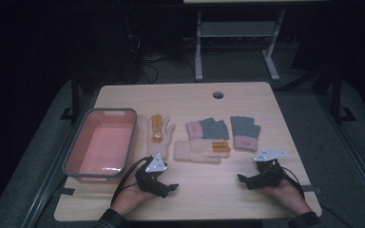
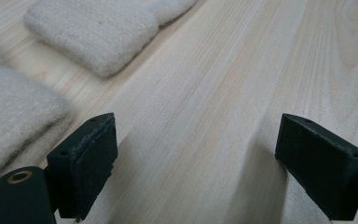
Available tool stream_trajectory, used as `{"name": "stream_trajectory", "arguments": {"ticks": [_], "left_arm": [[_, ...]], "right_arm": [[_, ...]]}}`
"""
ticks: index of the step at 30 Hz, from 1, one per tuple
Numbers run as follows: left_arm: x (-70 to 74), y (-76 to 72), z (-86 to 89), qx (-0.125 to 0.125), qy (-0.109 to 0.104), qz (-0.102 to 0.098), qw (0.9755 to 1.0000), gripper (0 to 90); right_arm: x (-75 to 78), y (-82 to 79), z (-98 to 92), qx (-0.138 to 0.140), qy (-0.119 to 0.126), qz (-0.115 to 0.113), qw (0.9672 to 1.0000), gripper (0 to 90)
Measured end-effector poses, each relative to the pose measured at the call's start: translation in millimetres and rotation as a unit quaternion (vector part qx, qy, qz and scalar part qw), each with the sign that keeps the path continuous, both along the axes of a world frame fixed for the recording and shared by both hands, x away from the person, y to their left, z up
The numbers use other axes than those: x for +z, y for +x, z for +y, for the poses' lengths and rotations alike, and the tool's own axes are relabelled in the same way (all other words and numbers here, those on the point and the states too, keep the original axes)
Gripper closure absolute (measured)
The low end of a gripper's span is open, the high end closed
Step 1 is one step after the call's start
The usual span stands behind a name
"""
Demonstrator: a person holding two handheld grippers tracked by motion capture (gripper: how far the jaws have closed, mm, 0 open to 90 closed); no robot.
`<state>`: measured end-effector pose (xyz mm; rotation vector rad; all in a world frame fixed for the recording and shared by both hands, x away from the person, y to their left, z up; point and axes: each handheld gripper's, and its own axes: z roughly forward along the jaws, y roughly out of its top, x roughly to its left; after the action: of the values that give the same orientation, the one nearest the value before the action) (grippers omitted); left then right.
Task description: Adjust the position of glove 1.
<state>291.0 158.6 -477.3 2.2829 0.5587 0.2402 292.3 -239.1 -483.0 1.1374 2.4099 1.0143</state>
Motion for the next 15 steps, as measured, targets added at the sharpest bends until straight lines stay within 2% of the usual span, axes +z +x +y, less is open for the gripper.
{"name": "stream_trajectory", "arguments": {"ticks": [4, 8, 10, 11, 12, 15], "left_arm": [[-0.1, -0.7, -1.1, 0.007, -0.003, 0.002, 1.0, 12.0], [2.4, -1.6, -4.3, 0.016, 0.005, 0.009, 0.9998, 14.1], [4.6, -2.1, -4.3, 0.017, 0.006, 0.011, 0.9998, 19.9], [6.0, -2.3, -5.0, 0.019, 0.003, 0.021, 0.9996, 23.7], [7.9, -2.0, -5.1, 0.018, 0.009, 0.025, 0.9995, 25.0], [14.6, -1.5, -6.2, 0.016, -0.004, 0.037, 0.9992, 36.7]], "right_arm": [[0.1, 0.0, 0.2, -0.001, 0.001, 0.002, 1.0, 1.7], [0.4, -0.3, 0.4, -0.003, 0.003, 0.005, 1.0, 1.8], [0.1, 0.0, 0.3, 0.0, 0.0, 0.002, 1.0, 1.7], [0.1, 0.0, 0.2, 0.001, 0.001, 0.002, 1.0, 1.8], [0.1, 0.0, 0.3, 0.001, 0.001, 0.002, 1.0, 1.8], [0.1, -0.9, 0.6, 0.002, 0.001, 0.002, 1.0, 1.7]]}}
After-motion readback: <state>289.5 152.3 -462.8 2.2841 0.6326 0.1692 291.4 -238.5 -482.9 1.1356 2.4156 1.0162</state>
